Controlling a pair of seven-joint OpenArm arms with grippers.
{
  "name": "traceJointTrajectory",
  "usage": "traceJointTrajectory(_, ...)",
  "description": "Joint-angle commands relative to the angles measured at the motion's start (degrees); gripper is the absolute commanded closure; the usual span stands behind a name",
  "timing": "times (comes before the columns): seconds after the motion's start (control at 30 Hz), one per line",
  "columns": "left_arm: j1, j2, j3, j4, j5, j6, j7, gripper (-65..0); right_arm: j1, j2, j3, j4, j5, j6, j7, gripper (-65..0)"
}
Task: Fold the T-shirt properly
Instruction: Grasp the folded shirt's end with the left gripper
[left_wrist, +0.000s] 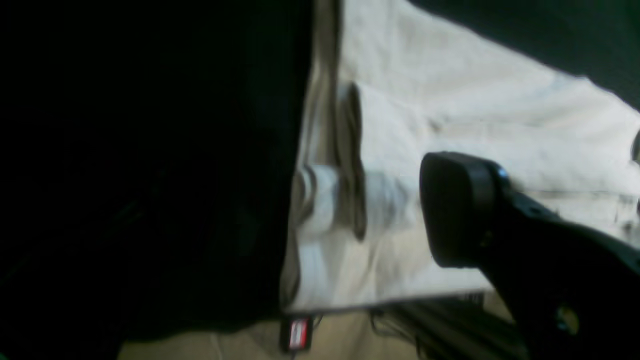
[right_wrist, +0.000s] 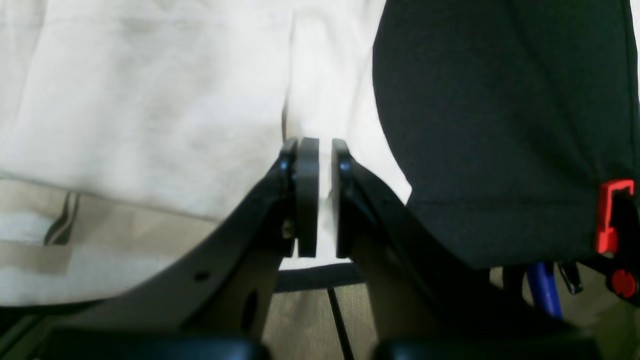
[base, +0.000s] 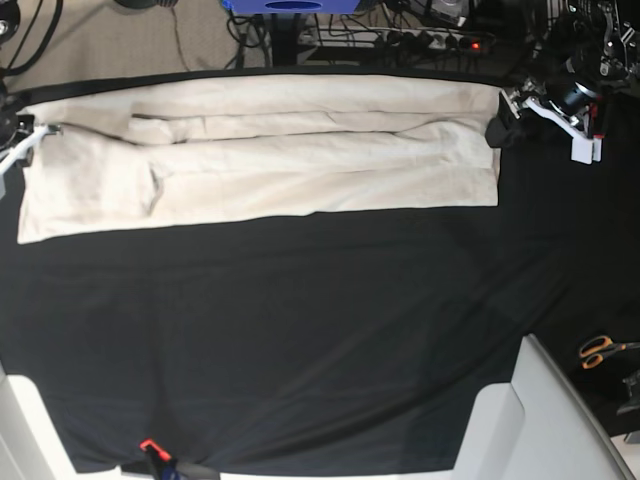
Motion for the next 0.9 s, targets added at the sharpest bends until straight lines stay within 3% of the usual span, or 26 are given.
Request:
traceJointTrajectory(0.0,-0.2,-0.8,-0.2,0.6,1.2,-0.6,-1.3,-61.7,0.1,0.9,0.4,0.8,0.3,-0.1,1.2,-5.0)
traceJointTrajectory(0.2,-3.2,4.7,-0.3,-0.7,12.1,-0.7,-1.4,-61.7,0.1,0.9,0.4,0.8,0.3,-0.1,1.2,-5.0)
traceJointTrajectory(0.37,-3.9,7.5,-0.2,-0.5,13.0,-0.7,-1.2,-61.5,0.0,0.9,0.4,0.8,0.3,-0.1,1.2,-5.0)
traceJointTrajectory(0.5,-3.7,7.8,1.4,-0.6,13.0,-0.7,-1.1,-60.9,0.0,0.9,0.4,0.8,0.3,-0.1,1.2,-5.0)
traceJointTrajectory(0.87,-6.5,7.8,4.0,-7.8,13.0,-0.7,-1.3,-35.9,0.0,0.9,0.4,0.8,0.3,-0.1,1.2,-5.0)
